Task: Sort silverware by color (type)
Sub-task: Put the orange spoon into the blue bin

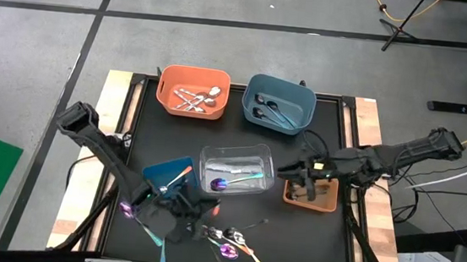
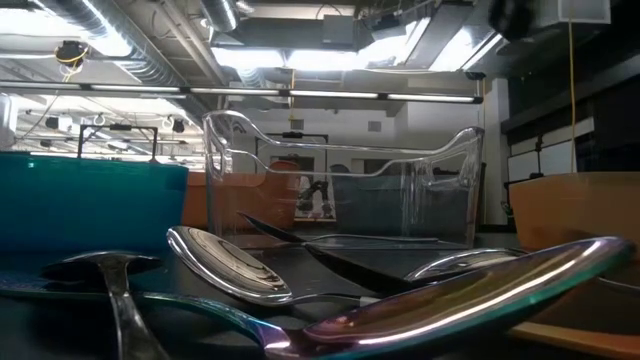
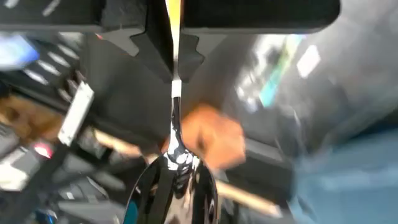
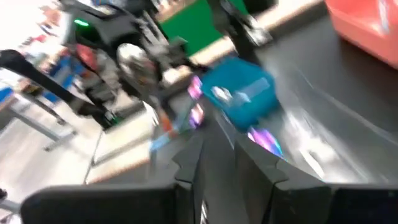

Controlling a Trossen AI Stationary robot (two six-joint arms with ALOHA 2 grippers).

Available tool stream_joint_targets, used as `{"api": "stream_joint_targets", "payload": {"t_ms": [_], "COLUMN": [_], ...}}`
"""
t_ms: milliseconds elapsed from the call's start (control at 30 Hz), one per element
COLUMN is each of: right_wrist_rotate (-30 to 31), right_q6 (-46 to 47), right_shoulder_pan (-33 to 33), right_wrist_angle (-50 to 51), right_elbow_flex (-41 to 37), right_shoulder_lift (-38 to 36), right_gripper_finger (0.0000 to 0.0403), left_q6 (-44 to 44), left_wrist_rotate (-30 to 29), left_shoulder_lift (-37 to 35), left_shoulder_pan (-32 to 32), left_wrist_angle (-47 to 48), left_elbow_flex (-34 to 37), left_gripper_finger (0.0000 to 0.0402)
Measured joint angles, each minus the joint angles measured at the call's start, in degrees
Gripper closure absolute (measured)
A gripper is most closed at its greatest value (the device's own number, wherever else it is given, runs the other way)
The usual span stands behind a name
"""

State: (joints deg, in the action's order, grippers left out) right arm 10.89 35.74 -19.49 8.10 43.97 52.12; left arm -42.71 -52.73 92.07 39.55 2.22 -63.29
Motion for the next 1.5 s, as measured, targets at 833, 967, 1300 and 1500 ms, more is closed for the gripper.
{"api": "stream_joint_targets", "payload": {"t_ms": [833,967,1300,1500], "right_wrist_rotate": [2.7,6.4,9.1,9.7], "right_q6": [-23.1,-23.1,-25.6,-25.6], "right_shoulder_pan": [0.0,0.0,0.0,0.0], "right_wrist_angle": [-30.5,-30.5,-31.6,-32.8], "right_elbow_flex": [0.0,0.0,0.0,0.0], "right_shoulder_lift": [20.5,22.3,26.6,28.7], "right_gripper_finger": [0.0233,0.0228,0.0234,0.0235], "left_q6": [20.8,20.8,20.5,20.4], "left_wrist_rotate": [5.5,5.6,6.1,5.5], "left_shoulder_lift": [0.0,0.0,0.0,0.0], "left_shoulder_pan": [-17.1,-18.0,-18.9,-18.9], "left_wrist_angle": [-19.6,-22.3,-23.0,-22.9], "left_elbow_flex": [0.0,0.0,0.0,0.0], "left_gripper_finger": [0.04,0.04,0.04,0.04]}}
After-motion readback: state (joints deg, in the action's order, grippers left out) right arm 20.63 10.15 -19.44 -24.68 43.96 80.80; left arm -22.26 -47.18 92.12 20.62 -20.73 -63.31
